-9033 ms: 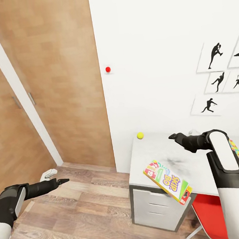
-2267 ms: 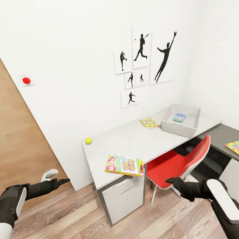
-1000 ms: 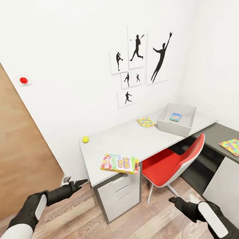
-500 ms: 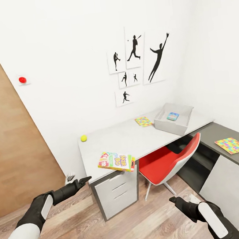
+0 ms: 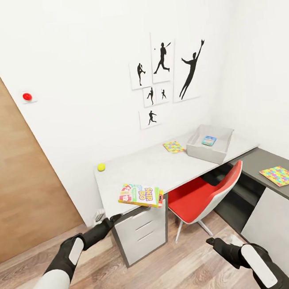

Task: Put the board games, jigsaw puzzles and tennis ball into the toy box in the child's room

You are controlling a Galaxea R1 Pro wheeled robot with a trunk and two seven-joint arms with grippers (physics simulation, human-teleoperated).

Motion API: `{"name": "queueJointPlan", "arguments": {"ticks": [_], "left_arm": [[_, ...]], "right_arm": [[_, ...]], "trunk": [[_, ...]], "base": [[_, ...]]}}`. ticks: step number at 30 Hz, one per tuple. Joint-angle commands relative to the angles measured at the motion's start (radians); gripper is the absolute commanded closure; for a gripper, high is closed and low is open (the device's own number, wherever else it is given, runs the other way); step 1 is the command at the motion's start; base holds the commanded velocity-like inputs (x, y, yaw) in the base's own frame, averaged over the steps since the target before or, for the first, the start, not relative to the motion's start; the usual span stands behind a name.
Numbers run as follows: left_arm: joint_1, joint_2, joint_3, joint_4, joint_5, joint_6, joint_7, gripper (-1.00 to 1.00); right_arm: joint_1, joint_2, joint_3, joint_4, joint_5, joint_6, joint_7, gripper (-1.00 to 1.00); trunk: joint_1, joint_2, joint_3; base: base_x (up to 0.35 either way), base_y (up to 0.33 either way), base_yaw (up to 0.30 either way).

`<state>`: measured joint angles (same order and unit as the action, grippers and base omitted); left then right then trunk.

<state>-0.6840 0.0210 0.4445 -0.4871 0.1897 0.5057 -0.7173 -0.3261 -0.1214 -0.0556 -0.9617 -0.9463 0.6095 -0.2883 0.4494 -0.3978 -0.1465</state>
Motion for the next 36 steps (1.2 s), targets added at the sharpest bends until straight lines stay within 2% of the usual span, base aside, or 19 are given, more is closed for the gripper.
{"name": "queueJointPlan", "arguments": {"ticks": [1,3,4,8,11,13,17,19,20,22,27,36], "left_arm": [[-0.001,-0.006,0.004,0.0,0.009,0.007,0.001,-1.0],[-0.001,-0.019,0.005,0.001,0.031,-0.005,0.008,-1.0],[-0.002,-0.026,0.008,0.001,0.053,-0.024,0.013,-1.0],[-0.002,-0.047,0.011,0.024,0.169,-0.092,0.054,-1.0],[-0.002,-0.058,0.01,0.054,0.216,-0.122,0.08,-1.0],[-0.002,-0.069,0.01,0.064,0.231,-0.14,0.088,-1.0],[-0.003,-0.073,0.018,0.072,0.261,-0.141,0.088,-1.0],[-0.003,-0.073,0.037,0.073,0.306,-0.132,0.088,-1.0],[-0.003,-0.073,0.041,0.074,0.318,-0.126,0.087,-1.0],[-0.003,-0.071,0.051,0.081,0.354,-0.082,0.086,-1.0],[-0.003,-0.07,0.057,0.111,0.376,-0.01,0.083,-1.0],[-0.004,-0.09,0.049,0.116,0.376,0.011,0.087,-1.0]], "right_arm": [[-0.001,-0.003,-0.001,-0.002,-0.011,0.003,-0.009,-1.0],[-0.001,-0.009,-0.001,-0.002,-0.012,0.001,-0.009,-1.0],[-0.001,-0.014,-0.001,-0.002,-0.012,-0.004,-0.009,-1.0],[-0.001,-0.024,0.003,-0.002,-0.012,-0.029,-0.008,-1.0],[-0.001,-0.025,0.004,-0.002,-0.012,-0.034,-0.008,-1.0],[-0.001,-0.026,0.006,-0.004,-0.012,-0.035,-0.008,-1.0],[0.0,-0.024,0.008,-0.005,-0.012,-0.037,-0.008,-1.0],[0.0,-0.023,0.009,-0.005,-0.012,-0.037,-0.009,-1.0],[0.0,-0.022,0.009,-0.005,-0.012,-0.037,-0.008,-1.0],[0.0,-0.022,0.009,-0.005,-0.012,-0.037,-0.008,-1.0],[0.0,-0.021,0.01,-0.003,-0.012,-0.038,-0.008,-1.0],[0.0,-0.024,0.01,0.038,-0.011,-0.038,-0.008,-1.0]], "trunk": [[0.001,-0.002,-0.002],[0.001,-0.002,-0.002],[0.001,-0.002,-0.002],[0.001,-0.002,-0.001],[0.001,-0.002,0.0],[0.001,-0.002,0.001],[0.001,-0.002,0.004],[0.001,-0.002,0.005],[0.001,-0.002,0.005],[0.001,-0.002,0.006],[0.001,-0.002,0.006],[0.001,-0.002,0.006]], "base": [[0.0,0.0,0.0],[0.0,0.0,0.0],[0.0,0.0,0.0],[0.0,0.0,0.116],[0.0,0.0,0.229],[0.0,0.0,0.255],[0.0,0.0,0.264],[0.0,0.0,0.258],[0.0,0.0,0.217],[0.0,0.0,0.114],[0.0,0.0,0.037],[0.0,0.0,0.004]]}}
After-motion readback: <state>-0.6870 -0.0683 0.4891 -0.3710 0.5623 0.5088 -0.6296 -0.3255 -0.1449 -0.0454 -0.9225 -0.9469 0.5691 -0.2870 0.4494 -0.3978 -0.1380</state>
